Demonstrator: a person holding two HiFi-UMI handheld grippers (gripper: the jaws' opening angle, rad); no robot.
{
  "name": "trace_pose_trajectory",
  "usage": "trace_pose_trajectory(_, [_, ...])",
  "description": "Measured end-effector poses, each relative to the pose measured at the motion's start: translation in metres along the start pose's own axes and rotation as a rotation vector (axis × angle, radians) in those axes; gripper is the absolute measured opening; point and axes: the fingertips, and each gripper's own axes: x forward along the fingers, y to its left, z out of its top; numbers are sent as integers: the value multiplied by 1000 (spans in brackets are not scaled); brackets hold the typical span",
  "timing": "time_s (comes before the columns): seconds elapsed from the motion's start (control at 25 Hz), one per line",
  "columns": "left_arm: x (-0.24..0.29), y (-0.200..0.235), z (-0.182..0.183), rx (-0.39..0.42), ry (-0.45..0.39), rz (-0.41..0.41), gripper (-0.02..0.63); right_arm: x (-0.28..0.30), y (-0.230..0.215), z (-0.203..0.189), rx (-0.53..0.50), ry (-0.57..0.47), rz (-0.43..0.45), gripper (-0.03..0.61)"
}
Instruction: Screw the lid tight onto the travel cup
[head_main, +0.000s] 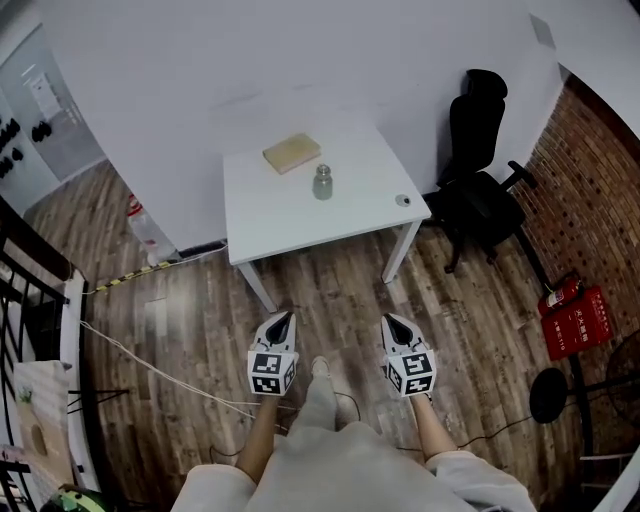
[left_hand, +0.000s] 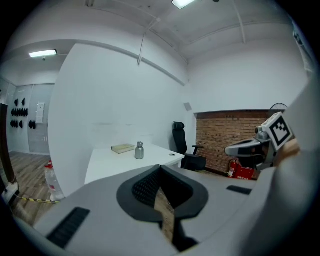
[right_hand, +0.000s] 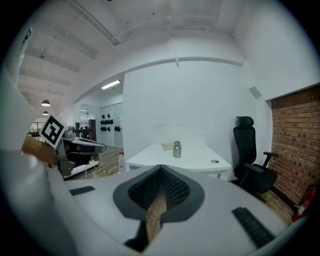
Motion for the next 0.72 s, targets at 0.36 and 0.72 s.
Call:
trace_pose_trajectory(0.36, [115, 92, 50, -23, 9, -19, 8, 140, -31, 64, -19, 16, 1, -2])
trace_pose_trajectory(0.72, [206, 160, 86, -34, -2, -42, 8, 247, -53, 103, -32, 28, -7, -2])
